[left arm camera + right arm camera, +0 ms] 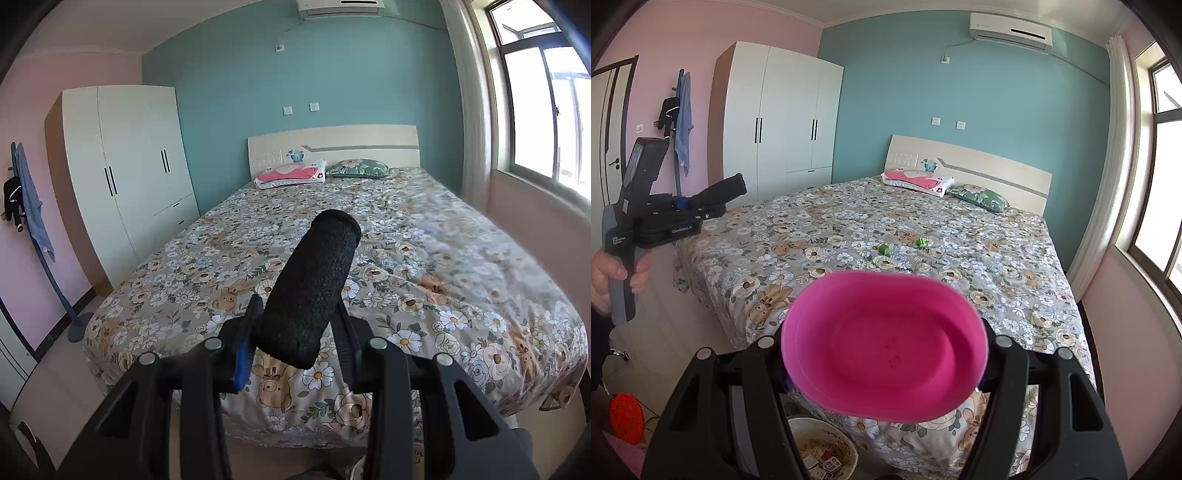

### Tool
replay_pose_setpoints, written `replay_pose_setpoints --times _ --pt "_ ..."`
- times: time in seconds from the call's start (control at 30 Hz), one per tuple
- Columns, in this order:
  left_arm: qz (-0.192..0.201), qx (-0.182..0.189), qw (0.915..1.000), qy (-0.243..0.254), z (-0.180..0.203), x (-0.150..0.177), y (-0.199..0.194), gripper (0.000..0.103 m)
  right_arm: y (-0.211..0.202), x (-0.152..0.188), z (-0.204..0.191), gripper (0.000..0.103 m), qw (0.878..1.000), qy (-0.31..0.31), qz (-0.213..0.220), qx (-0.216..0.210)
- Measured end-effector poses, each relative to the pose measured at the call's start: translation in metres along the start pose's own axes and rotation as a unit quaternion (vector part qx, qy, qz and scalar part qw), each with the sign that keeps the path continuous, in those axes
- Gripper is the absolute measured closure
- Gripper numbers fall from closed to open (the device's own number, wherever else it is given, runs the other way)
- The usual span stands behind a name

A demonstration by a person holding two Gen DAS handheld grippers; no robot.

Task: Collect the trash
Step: 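Carry the black foam tube and pink cup with both tools over the bin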

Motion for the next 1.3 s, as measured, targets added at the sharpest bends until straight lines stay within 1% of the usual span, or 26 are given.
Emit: replay_pose_setpoints --times 0.1,0.37,0.73,1.1,1.3 --pt "-0.01 0.002 0.9999 -0.001 0.0 0.018 0.005 0.063 0.005 0.017 -0.009 0.036 1.0 -0.002 -0.011 -0.008" --pt "-0.038 0.024 0.9989 -0.01 0.011 0.062 0.018 0.063 0.023 0.052 -0.031 0.036 0.998 0.001 -0.046 -0.036" --pt "-0.077 0.039 0.9962 -0.016 0.019 0.106 0.039 0.063 0.051 0.09 -0.048 0.036 0.994 0.011 -0.091 -0.061" --pt "-0.133 0.06 0.9892 -0.011 0.036 0.155 0.069 0.063 0.081 0.133 -0.062 0.036 0.986 0.014 -0.146 -0.079" --pt "-0.16 0.073 0.9842 -0.018 0.045 0.18 0.084 0.063 0.093 0.151 -0.072 0.036 0.981 0.016 -0.17 -0.088"
Point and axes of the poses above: each gripper's, at about its wrist camera, not at the fingertips, and y roughly the way its jaws point, z to its right, x to its underside, the point moved 7 cm from there along y, roughly the way its jaws point, and after that the axes turned 15 degrees about x, right-handed, at the moved point
